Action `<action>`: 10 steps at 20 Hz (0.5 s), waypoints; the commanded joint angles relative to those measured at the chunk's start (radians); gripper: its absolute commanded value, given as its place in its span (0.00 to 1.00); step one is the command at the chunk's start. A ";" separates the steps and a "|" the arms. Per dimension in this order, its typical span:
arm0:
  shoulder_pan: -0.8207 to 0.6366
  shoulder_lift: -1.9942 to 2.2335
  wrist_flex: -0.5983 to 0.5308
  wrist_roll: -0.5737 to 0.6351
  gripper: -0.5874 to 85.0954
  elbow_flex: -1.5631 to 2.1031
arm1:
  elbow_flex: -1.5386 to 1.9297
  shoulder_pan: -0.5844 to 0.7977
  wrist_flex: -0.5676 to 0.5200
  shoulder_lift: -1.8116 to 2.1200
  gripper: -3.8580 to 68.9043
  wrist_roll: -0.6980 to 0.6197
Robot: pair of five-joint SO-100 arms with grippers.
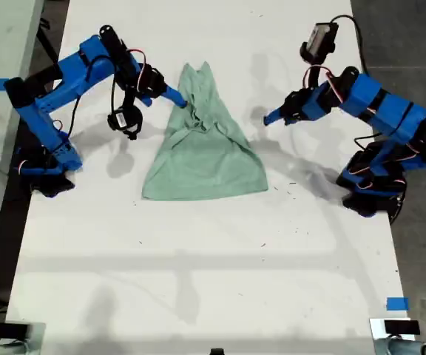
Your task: Fold tshirt
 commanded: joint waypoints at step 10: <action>0.288 0.126 -0.302 -0.291 0.42 0.457 | 0.264 -0.249 -0.261 0.002 0.36 0.092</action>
